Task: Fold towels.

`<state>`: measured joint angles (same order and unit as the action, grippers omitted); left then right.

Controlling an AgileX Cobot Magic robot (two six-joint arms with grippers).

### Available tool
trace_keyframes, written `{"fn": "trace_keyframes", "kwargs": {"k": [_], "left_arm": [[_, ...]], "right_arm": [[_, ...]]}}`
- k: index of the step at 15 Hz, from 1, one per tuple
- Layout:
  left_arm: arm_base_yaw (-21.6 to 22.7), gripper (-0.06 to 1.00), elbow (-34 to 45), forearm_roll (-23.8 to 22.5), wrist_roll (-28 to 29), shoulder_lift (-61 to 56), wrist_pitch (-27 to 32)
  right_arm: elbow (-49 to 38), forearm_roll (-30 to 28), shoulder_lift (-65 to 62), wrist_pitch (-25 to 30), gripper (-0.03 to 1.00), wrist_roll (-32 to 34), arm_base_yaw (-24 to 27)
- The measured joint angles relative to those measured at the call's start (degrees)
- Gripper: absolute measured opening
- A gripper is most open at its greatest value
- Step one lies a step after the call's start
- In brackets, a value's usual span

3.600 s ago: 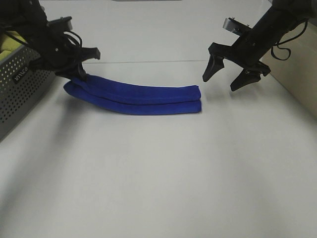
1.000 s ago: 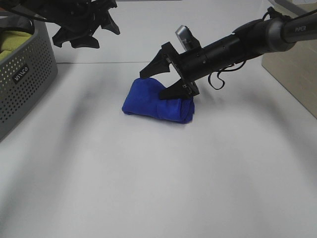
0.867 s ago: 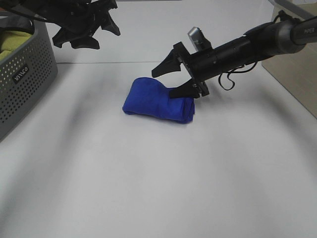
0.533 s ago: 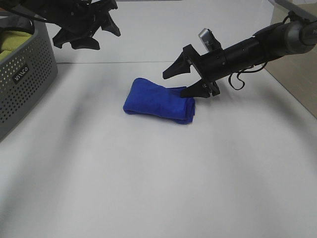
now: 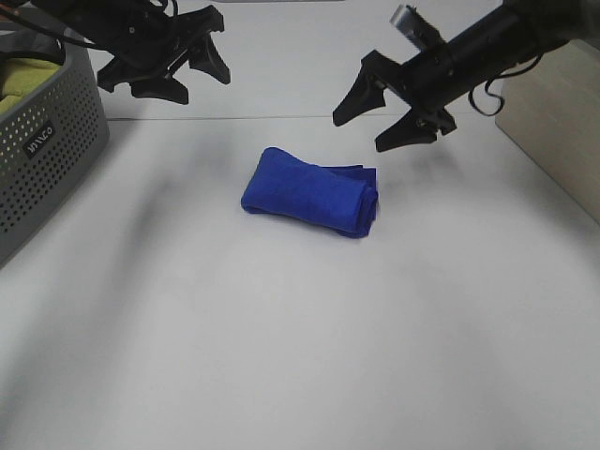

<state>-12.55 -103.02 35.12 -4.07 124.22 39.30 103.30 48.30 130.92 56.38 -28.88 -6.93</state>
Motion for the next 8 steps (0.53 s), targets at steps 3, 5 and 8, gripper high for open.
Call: {"fn": "trace_keyframes", "kwargs": {"k": [3, 5, 8], "left_arm": [[0.0, 0.63, 0.0, -4.24, -1.72, -3.67, 4.35], [0.0, 0.63, 0.0, -7.79, -1.95, -6.47, 10.54], [0.0, 0.63, 0.0, -12.2, -1.95, -13.58, 20.0]], "right_arm": [[0.17, -4.87, -6.42, 5.44, 0.8, 4.53, 0.0], [0.17, -8.37, -9.91, 9.11, 0.8, 8.65, 0.0], [0.06, -15.13, -17.25, 12.55, 0.8, 12.95, 0.0]]}}
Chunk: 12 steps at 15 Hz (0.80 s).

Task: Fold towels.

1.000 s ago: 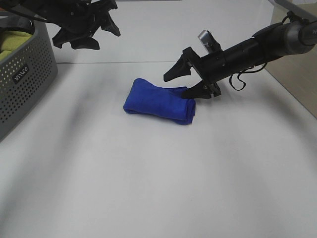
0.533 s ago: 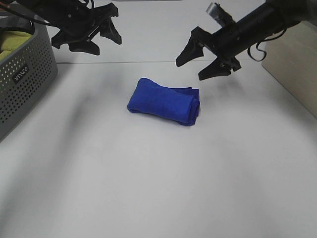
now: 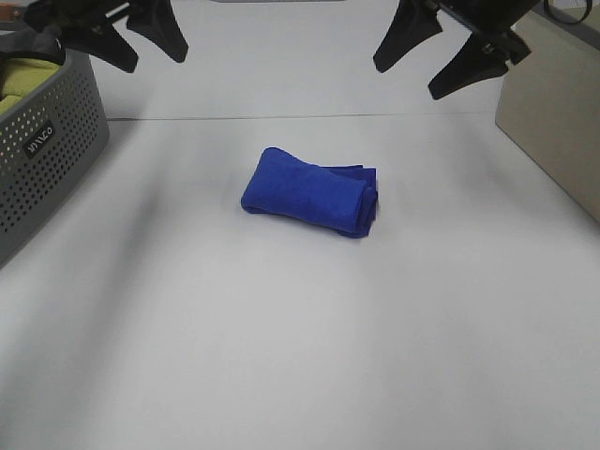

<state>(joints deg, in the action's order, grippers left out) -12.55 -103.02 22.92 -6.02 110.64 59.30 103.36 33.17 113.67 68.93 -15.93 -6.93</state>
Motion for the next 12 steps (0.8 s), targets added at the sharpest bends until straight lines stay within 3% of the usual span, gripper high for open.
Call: {"fn": "trace_keyframes", "kwargs": {"k": [3, 5, 7, 12], "left_arm": [[0.0, 0.63, 0.0, -0.74, 0.0, -7.28, 4.7], [0.0, 0.63, 0.17, -3.78, 0.0, -12.49, 9.22], [0.0, 0.63, 2.64, -6.82, 0.06, -17.25, 9.74], [0.0, 0.63, 26.53, -12.55, 0.46, -41.14, 9.74]], "right_arm": [[-4.24, -6.19, -7.79, 0.06, 0.8, 2.35, 0.0], [-10.26, -9.34, -14.32, 0.11, 0.8, 2.81, 0.0], [-15.3, -10.6, -20.11, 0.17, 0.8, 2.81, 0.0], [-38.22, -11.52, -43.6, -2.12, 0.8, 3.61, 0.0]]}}
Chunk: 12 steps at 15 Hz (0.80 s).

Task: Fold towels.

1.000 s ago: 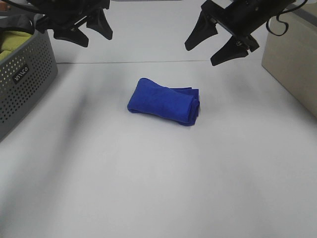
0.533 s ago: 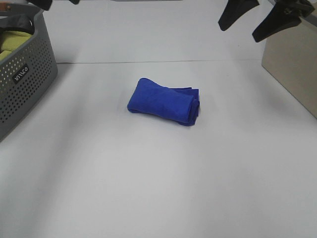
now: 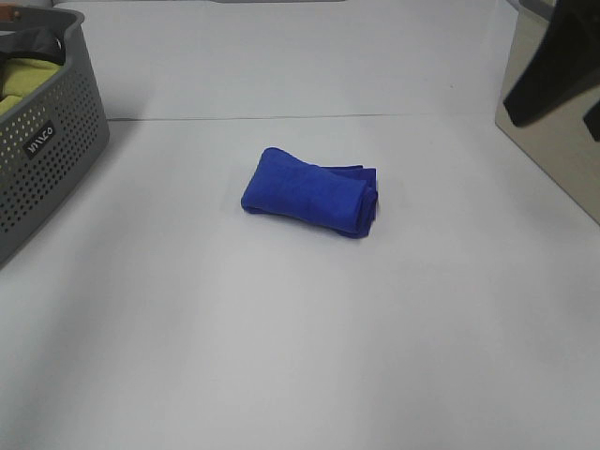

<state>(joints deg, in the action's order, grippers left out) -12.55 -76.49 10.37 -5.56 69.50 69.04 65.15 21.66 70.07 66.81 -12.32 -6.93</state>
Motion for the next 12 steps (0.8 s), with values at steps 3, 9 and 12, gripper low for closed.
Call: {"fn": "trace_keyframes", "kwargs": {"k": [3, 9, 12], "left_arm": [[0.0, 0.63, 19.6, -0.46, 0.0, -17.53, -0.4], [0.0, 0.63, 40.68, -0.46, -0.46, -48.3, -0.34], [0.0, 0.63, 44.86, -0.46, -2.58, -57.75, -0.92]], "right_arm": [[-16.79, -3.84, -16.79, -3.21, 0.79, 0.4, 0.0], [-33.92, -12.09, -45.26, -3.09, 0.79, 0.63, 0.0], [-35.12, -12.72, -54.83, -3.95, 0.79, 0.63, 0.0]]}}
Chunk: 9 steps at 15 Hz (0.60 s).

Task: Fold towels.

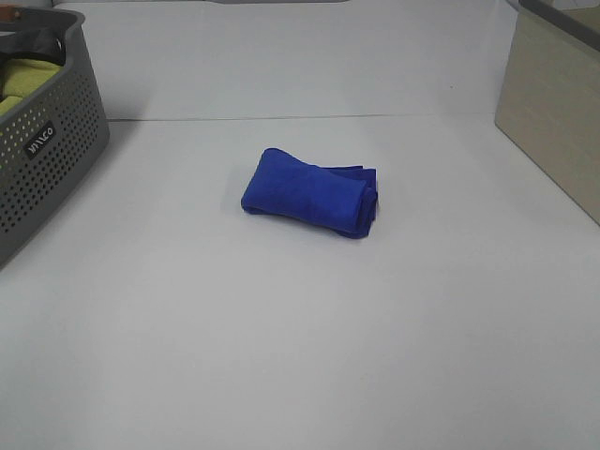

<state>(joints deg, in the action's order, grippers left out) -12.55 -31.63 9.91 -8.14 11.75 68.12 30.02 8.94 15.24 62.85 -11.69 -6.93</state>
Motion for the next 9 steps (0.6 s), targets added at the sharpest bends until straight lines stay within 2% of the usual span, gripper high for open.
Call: {"fn": "trace_keyframes", "kwargs": {"k": [2, 3, 4, 9], "left_arm": [[0.0, 0.63, 0.63, 0.06, -2.12, -3.55, -1.83], [0.0, 0.63, 2.01, 0.8, -4.01, -4.24, -5.21], [0.0, 0.63, 2.46, 1.03, -4.53, -4.24, -6.19], [0.0, 0.63, 2.58, 1.09, -5.16, -4.24, -6.7]], "right_arm": [[0.0, -0.63, -5.04, -0.11, 0.79, 0.0, 0.0], [0.0, -0.69, -7.05, -0.06, 0.78, 0.0, 0.0], [0.0, -0.69, -7.16, -0.11, 0.78, 0.0, 0.0], [-0.17, -0.69, -7.33, -0.11, 0.78, 0.06, 0.0]]}}
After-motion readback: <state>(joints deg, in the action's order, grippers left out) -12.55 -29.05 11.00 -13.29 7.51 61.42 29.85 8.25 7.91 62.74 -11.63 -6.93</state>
